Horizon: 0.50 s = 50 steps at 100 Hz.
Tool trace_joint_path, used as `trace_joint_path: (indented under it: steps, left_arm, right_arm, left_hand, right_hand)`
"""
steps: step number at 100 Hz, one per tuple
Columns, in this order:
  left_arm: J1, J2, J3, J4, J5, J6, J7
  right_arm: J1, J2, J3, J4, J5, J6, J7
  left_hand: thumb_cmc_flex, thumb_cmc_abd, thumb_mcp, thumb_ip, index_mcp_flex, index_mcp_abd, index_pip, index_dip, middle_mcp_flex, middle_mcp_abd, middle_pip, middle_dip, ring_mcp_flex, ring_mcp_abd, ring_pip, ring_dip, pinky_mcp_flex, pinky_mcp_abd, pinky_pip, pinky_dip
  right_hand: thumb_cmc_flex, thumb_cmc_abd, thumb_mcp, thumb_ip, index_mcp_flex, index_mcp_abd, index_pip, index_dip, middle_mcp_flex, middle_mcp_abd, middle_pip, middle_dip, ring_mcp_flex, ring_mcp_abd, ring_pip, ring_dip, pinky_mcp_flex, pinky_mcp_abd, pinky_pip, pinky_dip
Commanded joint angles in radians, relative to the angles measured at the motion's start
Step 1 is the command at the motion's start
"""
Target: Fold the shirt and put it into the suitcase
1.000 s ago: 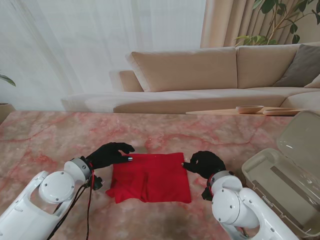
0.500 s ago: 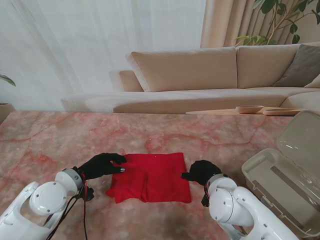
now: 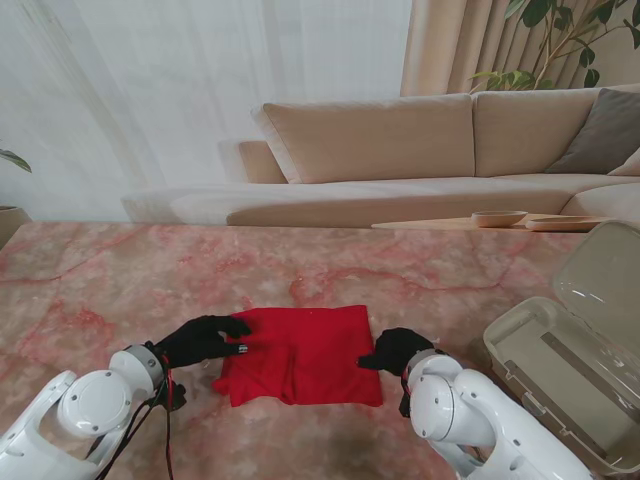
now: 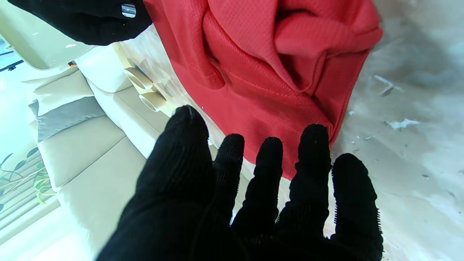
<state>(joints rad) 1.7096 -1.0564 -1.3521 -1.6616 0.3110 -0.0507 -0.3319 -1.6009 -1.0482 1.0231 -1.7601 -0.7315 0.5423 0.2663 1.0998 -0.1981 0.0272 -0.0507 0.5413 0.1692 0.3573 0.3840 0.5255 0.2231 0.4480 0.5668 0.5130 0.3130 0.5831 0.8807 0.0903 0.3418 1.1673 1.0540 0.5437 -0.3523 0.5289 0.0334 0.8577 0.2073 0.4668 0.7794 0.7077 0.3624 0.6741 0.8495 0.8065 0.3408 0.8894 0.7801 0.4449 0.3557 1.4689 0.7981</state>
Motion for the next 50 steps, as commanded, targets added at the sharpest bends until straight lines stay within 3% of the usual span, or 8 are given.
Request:
trace_joint_path:
  steps: [1, 34, 50]
  left_arm:
    - [0.006, -0.001, 0.006, 0.008, -0.002, 0.005, 0.001]
    - [0.006, -0.002, 0.012, 0.006, -0.011, 0.016, -0.002]
    - [0.007, -0.002, 0.014, 0.006, -0.015, 0.02, -0.004]
  right_arm:
    - [0.001, 0.002, -0.009, 0.019, 0.004, 0.01, 0.021]
    - [0.044, 0.005, -0.059, 0.059, 0.031, 0.013, 0.033]
    - [0.062, 0.001, -0.083, 0.078, 0.059, 0.021, 0.025]
  left_hand:
    - [0.043, 0.048, -0.042, 0.018, -0.005, -0.017, -0.012, 0.007, -0.017, 0.002, -0.016, -0.004, -0.033, 0.022, -0.017, -0.002, -0.011, 0.016, -0.002, 0.0]
    - [0.043, 0.05, -0.041, 0.018, -0.007, -0.015, -0.013, 0.008, -0.017, 0.002, -0.015, -0.004, -0.035, 0.023, -0.018, -0.002, -0.012, 0.016, -0.002, 0.001]
    - [0.044, 0.049, -0.041, 0.018, -0.007, -0.016, -0.013, 0.009, -0.018, 0.003, -0.016, -0.004, -0.035, 0.023, -0.018, -0.002, -0.013, 0.016, -0.002, 0.001]
  right_hand:
    - [-0.011, -0.003, -0.014, -0.017, 0.008, -0.005, -0.012, 0.014, -0.013, 0.018, -0.002, 0.016, -0.01, 0.014, -0.001, 0.023, -0.002, 0.006, -0.004, 0.033]
    - [0.01, -0.04, -0.008, -0.018, 0.025, -0.011, -0.004, 0.015, -0.007, 0.013, 0.006, 0.02, -0.001, 0.007, 0.002, 0.024, -0.002, 0.006, -0.005, 0.036]
    - [0.079, -0.103, 0.006, -0.013, 0.038, -0.022, 0.009, 0.02, 0.0, 0.005, 0.019, 0.025, 0.012, -0.005, 0.009, 0.025, 0.013, 0.002, -0.005, 0.036]
